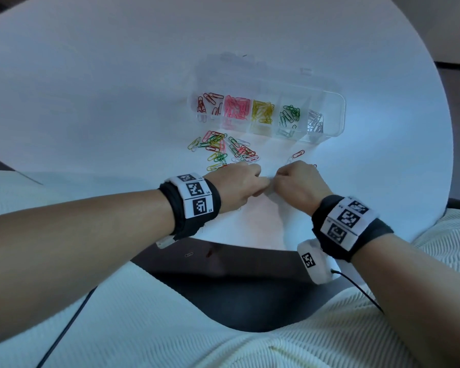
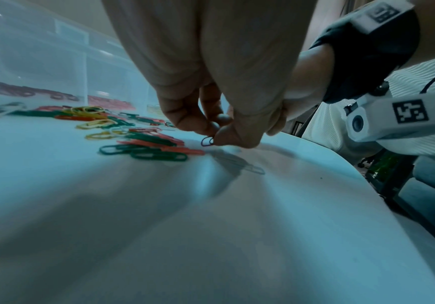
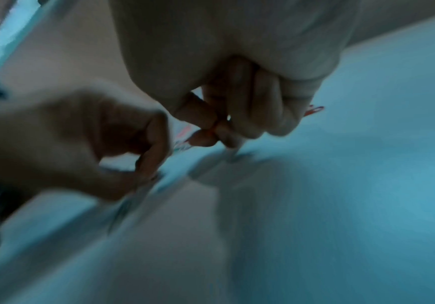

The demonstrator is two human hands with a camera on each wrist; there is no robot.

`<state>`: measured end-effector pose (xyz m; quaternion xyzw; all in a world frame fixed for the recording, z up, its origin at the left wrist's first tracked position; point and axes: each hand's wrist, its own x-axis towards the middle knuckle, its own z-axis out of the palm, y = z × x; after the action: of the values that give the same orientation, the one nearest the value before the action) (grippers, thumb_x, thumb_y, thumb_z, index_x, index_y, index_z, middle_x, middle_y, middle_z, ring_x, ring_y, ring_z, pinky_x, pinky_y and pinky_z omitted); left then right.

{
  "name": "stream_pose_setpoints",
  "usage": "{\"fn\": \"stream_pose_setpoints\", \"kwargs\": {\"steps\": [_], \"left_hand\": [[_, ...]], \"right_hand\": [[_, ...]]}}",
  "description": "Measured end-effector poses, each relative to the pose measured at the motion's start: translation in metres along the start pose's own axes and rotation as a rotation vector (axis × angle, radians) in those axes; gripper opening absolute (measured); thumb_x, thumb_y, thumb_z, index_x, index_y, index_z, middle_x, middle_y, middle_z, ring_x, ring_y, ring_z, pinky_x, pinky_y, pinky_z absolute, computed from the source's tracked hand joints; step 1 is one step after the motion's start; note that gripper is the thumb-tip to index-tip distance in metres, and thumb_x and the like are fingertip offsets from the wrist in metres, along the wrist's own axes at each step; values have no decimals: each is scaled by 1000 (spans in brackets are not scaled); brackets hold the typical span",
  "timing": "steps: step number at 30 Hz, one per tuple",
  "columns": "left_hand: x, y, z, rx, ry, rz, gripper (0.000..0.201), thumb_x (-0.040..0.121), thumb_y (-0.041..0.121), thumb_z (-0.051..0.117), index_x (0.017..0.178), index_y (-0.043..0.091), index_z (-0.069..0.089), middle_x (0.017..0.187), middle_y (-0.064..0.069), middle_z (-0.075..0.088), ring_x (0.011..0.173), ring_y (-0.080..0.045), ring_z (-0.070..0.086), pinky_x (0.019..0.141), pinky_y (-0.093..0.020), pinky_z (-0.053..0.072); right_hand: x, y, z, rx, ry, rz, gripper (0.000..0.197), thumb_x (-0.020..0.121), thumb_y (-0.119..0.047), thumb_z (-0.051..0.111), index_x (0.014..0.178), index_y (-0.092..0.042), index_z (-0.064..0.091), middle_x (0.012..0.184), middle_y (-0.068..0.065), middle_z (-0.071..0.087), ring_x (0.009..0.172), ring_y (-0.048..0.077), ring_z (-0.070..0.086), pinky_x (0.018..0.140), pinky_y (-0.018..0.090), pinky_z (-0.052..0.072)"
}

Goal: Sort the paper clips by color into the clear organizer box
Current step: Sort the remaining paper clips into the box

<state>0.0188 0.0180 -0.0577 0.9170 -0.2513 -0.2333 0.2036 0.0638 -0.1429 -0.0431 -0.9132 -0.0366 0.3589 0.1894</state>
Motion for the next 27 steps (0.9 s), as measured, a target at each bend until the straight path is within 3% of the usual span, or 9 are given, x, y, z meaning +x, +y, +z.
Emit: {"fn": "stream_pose_setpoints", "kwargs": {"steps": [4,6,9,11,13,16,18,23,27], "left_hand": [[4,3,-7,-131,128,41,24,75,-6,52,91,8,63,81,-1,45,78,-23,43,65,-27,31],[6,7,-16,-313,206,-42,24,73,-6,54,85,12,65,74,7,42,73,-17,43,59,-19,29],[8,6,-29,-624,285,-259,27,71,-2,60,76,24,65,75,5,57,72,-16,53,66,-19,43],[10,0,-38,-774,314,-349,29,73,-3,65,77,25,66,76,5,61,70,-11,55,66,-19,47],[12,-8,-47,-840,333,-390,27,76,-6,69,81,21,68,79,5,63,70,-8,57,64,-11,48],[11,-21,-55,-891,363,-417,26,79,-10,68,87,15,68,89,0,68,80,-11,65,72,-12,53],[10,-27,-58,-900,379,-424,25,81,-9,66,88,15,69,92,-3,71,86,-13,68,78,-16,53],[10,-29,-59,-777,359,-424,31,83,-17,54,89,9,70,91,-7,71,79,-5,65,74,-8,50],[14,-27,-55,-682,298,-489,45,78,-14,36,72,22,62,78,-3,62,72,-17,56,67,-26,48]], "right_hand": [[1,14,-21,791,-175,129,23,70,4,30,52,-7,36,58,7,31,47,15,16,49,26,12],[3,21,-31,1062,-234,170,20,68,-1,27,52,-10,35,57,6,32,46,14,17,48,25,12],[7,24,-44,1208,-197,180,19,71,-9,31,54,-9,41,56,8,38,46,17,23,46,25,18],[11,21,-49,1032,-53,130,28,81,-11,35,59,-7,51,53,3,39,44,18,25,43,21,21],[16,17,-52,566,161,27,24,84,-13,48,68,-13,65,48,-8,48,40,10,39,37,17,29],[26,19,-53,3,297,-75,18,84,-20,60,90,-33,71,65,-12,58,55,8,56,54,15,39],[32,24,-51,-126,286,-53,17,84,-28,65,98,-33,72,75,-6,62,62,14,57,63,21,41],[38,20,-49,-236,261,6,10,80,-32,67,84,-24,70,71,-1,64,65,21,60,56,25,40],[38,14,-43,-337,175,57,22,72,-33,66,83,-14,63,77,5,62,68,26,60,59,26,44]]}}
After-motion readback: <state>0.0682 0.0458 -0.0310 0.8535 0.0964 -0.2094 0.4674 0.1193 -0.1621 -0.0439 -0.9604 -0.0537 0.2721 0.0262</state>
